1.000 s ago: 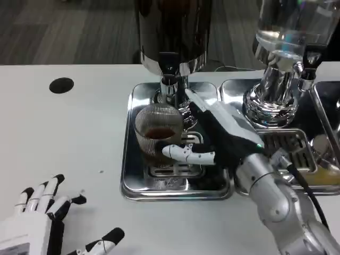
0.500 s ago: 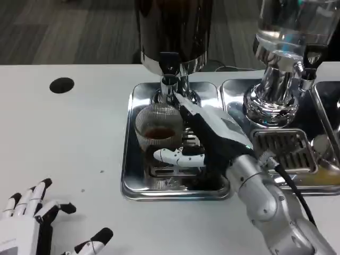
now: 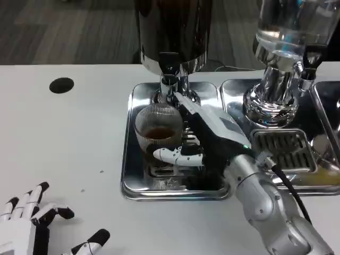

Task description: Grasp the cup under the faucet to collect the drink, then remove the cup.

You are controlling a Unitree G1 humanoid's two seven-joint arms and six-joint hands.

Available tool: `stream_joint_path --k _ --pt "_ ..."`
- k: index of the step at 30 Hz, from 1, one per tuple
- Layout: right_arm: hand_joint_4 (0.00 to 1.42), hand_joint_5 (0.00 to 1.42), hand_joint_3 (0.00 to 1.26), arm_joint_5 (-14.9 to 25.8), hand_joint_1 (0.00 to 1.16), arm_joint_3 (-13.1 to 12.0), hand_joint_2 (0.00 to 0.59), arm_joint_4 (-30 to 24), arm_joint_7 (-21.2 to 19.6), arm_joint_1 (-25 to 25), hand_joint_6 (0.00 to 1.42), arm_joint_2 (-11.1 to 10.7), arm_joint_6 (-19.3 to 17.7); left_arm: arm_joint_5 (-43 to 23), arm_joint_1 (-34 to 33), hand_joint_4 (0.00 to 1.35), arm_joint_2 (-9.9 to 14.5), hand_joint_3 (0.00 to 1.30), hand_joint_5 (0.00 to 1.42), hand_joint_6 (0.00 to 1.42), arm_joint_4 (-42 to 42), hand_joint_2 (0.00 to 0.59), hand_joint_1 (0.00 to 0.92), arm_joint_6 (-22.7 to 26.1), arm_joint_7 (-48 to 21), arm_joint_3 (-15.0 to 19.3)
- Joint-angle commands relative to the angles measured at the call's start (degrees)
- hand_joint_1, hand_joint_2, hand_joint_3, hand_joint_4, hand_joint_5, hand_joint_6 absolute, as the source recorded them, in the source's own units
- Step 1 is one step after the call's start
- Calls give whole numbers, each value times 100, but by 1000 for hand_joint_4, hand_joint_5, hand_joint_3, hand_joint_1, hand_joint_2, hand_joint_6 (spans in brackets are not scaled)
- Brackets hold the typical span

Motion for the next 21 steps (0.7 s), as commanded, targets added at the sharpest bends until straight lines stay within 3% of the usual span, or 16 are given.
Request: stream_joint_path --k 1,5,15,21 --pt "0 18 0 -29 551 92 173 123 -225 -44 136 69 -141 -9 6 0 51 564 115 79 87 95 0 -65 90 28" --pt "100 111 7 -69 567 157 175 130 -358 -47 183 48 -208 -43 -6 0 48 569 115 79 118 97 0 -76 91 41" --pt "330 301 244 -179 654 183 173 216 -883 0 327 133 -347 -129 18 0 45 576 120 79 163 99 0 -145 118 125" --pt "362 332 271 -267 654 256 173 315 -955 -5 348 123 -294 -147 30 0 44 581 124 79 141 99 0 -171 101 161"
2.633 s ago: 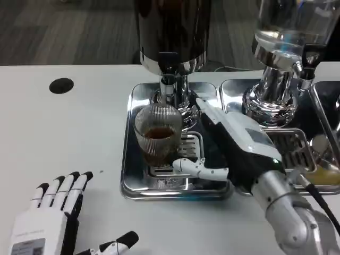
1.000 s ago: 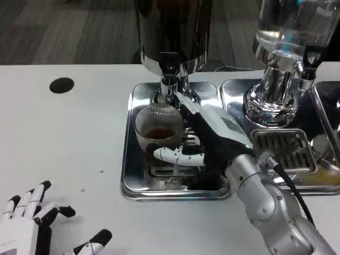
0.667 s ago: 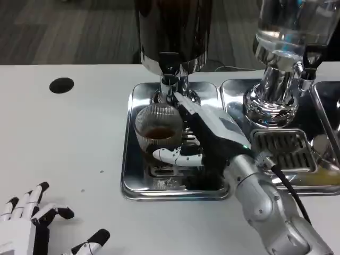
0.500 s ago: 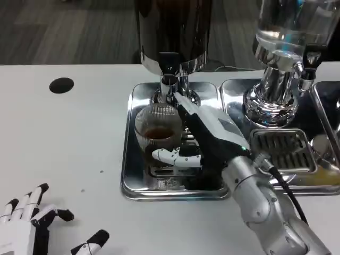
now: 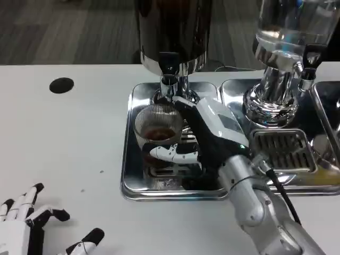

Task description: Grasp the cup under the faucet to collect the drink, then remove the cup.

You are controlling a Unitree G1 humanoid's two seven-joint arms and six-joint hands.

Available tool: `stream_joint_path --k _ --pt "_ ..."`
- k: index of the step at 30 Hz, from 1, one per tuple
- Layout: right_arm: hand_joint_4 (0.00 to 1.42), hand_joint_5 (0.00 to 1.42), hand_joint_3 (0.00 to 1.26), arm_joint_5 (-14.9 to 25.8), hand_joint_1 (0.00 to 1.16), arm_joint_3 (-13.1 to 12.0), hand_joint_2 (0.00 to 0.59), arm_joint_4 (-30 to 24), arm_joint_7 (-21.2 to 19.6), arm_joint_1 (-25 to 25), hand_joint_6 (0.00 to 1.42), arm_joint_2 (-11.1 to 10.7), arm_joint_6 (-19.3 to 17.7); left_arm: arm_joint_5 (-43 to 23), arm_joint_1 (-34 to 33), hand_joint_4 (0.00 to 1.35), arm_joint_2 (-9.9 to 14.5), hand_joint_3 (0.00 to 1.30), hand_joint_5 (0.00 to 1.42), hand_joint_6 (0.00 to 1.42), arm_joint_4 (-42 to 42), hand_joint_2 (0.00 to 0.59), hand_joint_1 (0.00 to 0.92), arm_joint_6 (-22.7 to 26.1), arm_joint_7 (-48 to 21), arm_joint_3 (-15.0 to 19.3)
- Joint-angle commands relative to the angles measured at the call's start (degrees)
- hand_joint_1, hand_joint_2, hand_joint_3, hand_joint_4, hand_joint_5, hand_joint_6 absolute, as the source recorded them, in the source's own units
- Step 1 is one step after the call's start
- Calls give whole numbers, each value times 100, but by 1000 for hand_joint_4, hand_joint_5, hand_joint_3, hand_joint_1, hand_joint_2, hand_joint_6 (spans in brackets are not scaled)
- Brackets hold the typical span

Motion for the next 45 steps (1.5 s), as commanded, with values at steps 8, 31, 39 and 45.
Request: stream_joint_path --k 8,31,39,45 --pt "343 319 231 -118 644 139 181 248 -1 -57 356 -13 -40 -62 19 0 47 587 127 79 37 100 0 -56 39 61" --pt "233 242 158 -159 599 240 170 427 122 -176 301 -10 -36 -106 4 7 44 603 130 81 87 106 0 -90 37 86" --pt "379 352 351 -223 672 226 189 419 -66 -162 392 21 -10 -116 -2 8 38 612 130 89 80 110 0 -94 38 89" --pt "450 403 428 -299 709 249 199 456 -180 -133 428 39 18 -133 36 8 50 616 130 92 41 113 0 -104 38 125"
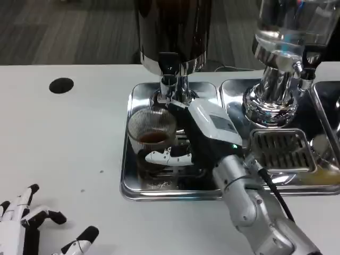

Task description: Grasp the cup under the faucet to collect the drink, then remove the cup.

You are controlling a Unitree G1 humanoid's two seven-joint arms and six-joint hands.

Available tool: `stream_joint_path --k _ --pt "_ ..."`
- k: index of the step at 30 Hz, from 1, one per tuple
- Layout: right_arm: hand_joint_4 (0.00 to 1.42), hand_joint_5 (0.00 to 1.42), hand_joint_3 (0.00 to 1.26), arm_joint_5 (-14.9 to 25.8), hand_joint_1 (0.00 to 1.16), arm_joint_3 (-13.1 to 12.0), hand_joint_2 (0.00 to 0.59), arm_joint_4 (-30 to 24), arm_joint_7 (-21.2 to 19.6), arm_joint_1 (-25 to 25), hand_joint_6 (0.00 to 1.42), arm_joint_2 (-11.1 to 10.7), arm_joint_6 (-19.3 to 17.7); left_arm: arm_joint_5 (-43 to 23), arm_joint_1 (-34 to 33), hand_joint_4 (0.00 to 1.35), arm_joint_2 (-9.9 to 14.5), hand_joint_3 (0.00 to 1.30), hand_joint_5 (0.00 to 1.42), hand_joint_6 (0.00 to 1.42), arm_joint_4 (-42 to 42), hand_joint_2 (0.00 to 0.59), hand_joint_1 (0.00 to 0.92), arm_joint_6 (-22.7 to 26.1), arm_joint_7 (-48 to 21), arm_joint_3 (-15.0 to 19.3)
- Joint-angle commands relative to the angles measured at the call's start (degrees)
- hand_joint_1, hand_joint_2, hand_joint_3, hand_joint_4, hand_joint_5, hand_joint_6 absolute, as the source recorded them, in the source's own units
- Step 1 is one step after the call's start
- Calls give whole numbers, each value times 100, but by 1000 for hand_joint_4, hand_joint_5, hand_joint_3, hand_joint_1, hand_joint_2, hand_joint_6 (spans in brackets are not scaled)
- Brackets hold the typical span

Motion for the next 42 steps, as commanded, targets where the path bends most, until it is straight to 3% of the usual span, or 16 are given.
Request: stream_joint_path --k 1,12,19,31,42 --pt "464 416 441 -58 712 46 200 115 -26 75 436 9 68 -8 50 8 49 616 130 92 -39 114 0 -39 39 55" --pt "582 518 540 -83 747 22 204 35 -233 179 505 4 30 14 91 9 49 617 130 94 -72 117 0 -51 55 61" --pt "644 578 594 68 769 -179 201 -133 -349 396 557 -76 -42 -1 85 9 46 617 130 94 -43 119 0 -98 52 46" --pt "668 600 610 248 768 -583 199 -701 -297 839 572 -382 -134 85 -22 9 37 617 130 95 -111 119 0 -60 -30 -67" --pt "671 600 616 273 770 -897 200 -1445 -74 1248 575 -724 -3 159 -130 9 52 617 130 95 -176 119 0 -9 -82 -183"
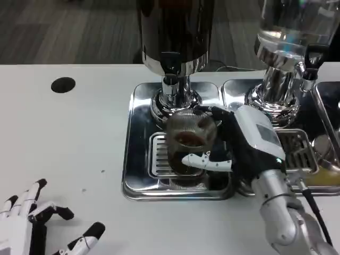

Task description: Grasp the cup under the faucet to collect the drink, then remove the cup.

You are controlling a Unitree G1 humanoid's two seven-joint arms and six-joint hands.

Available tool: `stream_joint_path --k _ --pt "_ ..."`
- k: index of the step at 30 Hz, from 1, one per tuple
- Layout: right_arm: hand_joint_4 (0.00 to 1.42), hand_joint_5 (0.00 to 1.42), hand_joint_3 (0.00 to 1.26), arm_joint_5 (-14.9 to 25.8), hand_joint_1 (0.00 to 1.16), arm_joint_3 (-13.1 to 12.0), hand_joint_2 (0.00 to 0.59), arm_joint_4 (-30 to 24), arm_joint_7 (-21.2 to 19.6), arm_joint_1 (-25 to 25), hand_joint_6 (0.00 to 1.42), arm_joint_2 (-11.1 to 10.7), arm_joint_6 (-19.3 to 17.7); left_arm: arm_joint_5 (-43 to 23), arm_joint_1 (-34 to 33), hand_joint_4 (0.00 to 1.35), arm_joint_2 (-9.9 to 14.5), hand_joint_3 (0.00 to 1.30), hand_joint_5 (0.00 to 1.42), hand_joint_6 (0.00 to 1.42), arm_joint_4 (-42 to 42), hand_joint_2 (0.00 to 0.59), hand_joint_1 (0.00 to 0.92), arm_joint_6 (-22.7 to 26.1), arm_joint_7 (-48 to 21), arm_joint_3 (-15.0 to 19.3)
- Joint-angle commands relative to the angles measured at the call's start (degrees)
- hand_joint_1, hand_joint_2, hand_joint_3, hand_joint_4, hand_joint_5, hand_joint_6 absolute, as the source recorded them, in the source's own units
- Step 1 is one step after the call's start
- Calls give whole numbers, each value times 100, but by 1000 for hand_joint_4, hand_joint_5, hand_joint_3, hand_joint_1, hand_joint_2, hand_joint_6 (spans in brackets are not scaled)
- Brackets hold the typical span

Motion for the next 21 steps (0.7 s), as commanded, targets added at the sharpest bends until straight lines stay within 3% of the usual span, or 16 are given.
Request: stream_joint_path --k 1,6,21 --pt "671 600 616 43 771 -243 200 -411 95 207 576 -161 100 117 -57 9 58 617 130 95 -95 119 0 36 -79 -73" --pt "671 600 617 5 772 -398 201 -876 155 519 577 -239 199 137 -136 9 55 617 130 90 -157 119 0 69 -135 -135" --pt "679 600 618 -139 777 -470 202 -1496 208 894 581 -287 354 208 -194 0 19 608 130 81 -105 116 0 70 -179 -175"
